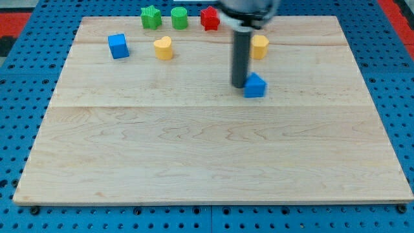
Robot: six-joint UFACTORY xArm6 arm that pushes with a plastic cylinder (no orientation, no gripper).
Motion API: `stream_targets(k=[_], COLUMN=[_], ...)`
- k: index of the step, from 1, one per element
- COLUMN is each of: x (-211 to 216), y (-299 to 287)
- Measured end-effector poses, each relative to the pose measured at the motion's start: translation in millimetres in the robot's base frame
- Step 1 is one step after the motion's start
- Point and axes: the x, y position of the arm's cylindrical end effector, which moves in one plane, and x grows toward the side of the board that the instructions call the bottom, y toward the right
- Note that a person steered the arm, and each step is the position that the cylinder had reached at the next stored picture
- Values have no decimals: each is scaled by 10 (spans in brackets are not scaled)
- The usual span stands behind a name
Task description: Move your arm to the left side of the board
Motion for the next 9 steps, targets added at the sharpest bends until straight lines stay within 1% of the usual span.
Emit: stream_targets(k=[1, 2, 3, 4, 7, 8, 9], x=[13, 52, 97, 83, 74, 77, 77], y=[765, 344, -274, -393, -406, -556, -1563])
